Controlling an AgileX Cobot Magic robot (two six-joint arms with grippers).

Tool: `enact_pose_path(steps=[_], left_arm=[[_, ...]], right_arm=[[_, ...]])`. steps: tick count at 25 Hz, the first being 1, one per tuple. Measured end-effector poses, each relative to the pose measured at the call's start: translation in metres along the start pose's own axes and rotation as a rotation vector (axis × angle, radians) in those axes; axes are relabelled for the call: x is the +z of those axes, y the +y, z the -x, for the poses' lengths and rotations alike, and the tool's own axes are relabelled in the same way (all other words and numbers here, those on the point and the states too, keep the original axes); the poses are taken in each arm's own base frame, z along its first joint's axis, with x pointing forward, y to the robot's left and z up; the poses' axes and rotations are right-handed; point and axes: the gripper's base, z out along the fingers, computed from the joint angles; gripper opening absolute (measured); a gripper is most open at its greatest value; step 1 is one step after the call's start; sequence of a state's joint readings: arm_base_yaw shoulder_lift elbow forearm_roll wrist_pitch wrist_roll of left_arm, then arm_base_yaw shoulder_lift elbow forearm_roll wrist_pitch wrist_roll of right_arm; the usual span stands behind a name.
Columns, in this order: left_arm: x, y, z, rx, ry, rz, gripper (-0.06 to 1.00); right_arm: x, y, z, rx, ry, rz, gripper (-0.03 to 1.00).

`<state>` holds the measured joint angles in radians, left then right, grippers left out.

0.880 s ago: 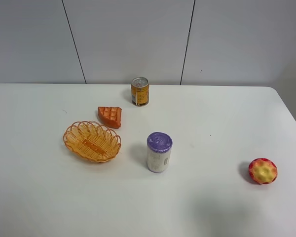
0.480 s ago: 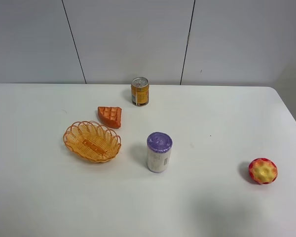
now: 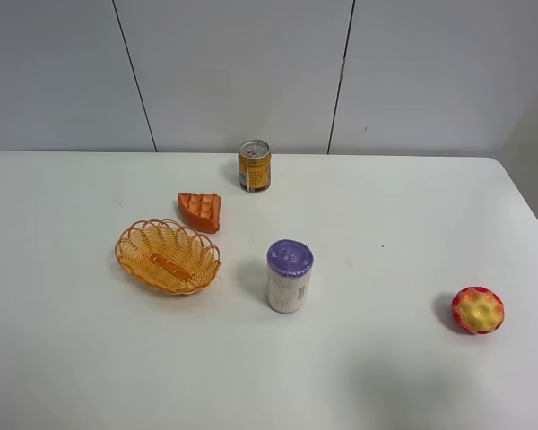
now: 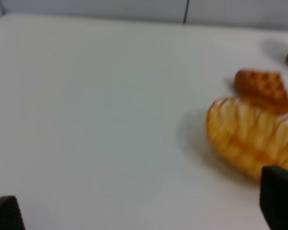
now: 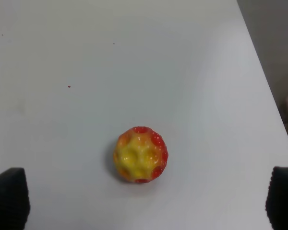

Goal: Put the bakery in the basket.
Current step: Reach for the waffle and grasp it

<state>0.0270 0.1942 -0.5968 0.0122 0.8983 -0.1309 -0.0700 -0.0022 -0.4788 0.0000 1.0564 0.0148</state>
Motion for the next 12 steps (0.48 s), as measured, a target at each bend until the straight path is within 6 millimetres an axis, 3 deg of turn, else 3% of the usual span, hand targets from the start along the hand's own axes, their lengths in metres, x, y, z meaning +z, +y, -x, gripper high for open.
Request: enact_pose_path(steps=[6, 9, 12], left_arm=[[0.057, -0.015, 0.083, -0.026, 0.044, -0.032, 1.00], [0.098, -0.029, 0.110, 0.001, 0.088, -0.081, 1.00], [0.141, -0.062, 0.127, 0.059, 0.133, -0.189, 1.00]], right_arm=[[0.000, 0.000, 0.000, 0.000, 0.000, 0.000, 0.99], [0.000, 0.000, 0.000, 0.000, 0.000, 0.000, 0.99], [0.000, 0.000, 0.000, 0.000, 0.000, 0.000, 0.99]])
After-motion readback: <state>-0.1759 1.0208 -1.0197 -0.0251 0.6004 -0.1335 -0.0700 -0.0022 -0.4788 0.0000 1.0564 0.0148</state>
